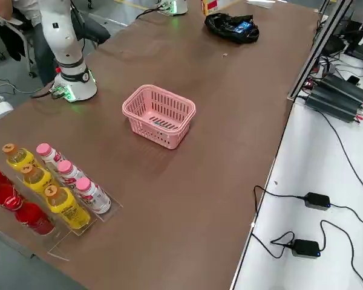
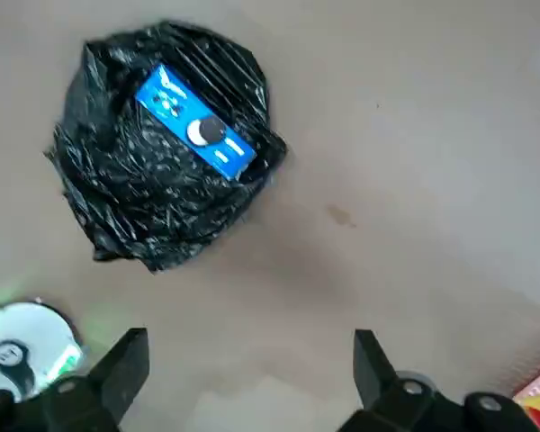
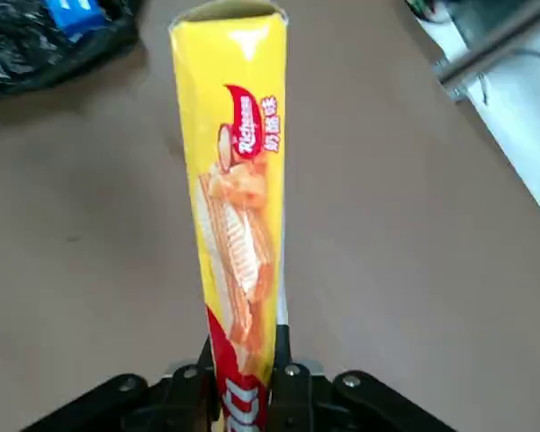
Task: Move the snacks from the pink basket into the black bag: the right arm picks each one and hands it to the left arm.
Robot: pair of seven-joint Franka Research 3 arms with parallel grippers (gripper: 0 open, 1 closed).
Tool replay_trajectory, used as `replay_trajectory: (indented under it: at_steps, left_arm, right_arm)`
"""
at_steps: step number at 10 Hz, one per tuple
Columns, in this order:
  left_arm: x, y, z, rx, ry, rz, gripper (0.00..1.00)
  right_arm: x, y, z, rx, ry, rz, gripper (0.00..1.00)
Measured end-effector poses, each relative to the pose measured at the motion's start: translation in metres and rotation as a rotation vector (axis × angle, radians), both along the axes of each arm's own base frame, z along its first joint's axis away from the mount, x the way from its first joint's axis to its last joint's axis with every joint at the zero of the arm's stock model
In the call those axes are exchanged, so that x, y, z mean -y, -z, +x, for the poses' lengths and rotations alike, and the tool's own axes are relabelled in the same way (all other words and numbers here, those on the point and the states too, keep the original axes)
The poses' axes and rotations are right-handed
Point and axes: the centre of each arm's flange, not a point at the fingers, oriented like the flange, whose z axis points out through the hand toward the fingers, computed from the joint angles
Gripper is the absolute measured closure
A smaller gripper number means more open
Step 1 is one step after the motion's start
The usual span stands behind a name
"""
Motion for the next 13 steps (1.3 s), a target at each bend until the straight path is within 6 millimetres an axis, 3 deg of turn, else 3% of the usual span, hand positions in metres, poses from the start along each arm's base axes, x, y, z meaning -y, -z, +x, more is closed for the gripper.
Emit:
replay_trajectory:
  at_steps: [1,4,7,10,13]
  left_arm:
    - [0.017,0.005,-0.001,-0.013,-0.012,0.002,0.0]
    - [0.043,0.006,-0.007,-0.043,-0.054,-0.038,0.0]
    - [0.077,0.01,-0.009,-0.078,-0.187,-0.076,0.0]
    - [0.102,0.027,-0.008,-0.133,-0.256,-0.074,0.0]
    - [0.121,0.033,-0.016,-0.159,-0.275,-0.058,0.0]
  right_arm:
    - [-0.016,0.004,-0.005,0.008,-0.023,0.005,0.77]
    - [-0.038,0.001,-0.01,0.04,-0.053,0.041,0.77]
    - [-0.072,-0.008,-0.034,0.063,-0.085,0.082,0.77]
    - [-0.106,0.005,-0.048,0.089,-0.079,0.151,0.77]
    - [-0.112,0.007,-0.052,0.091,-0.072,0.164,0.77]
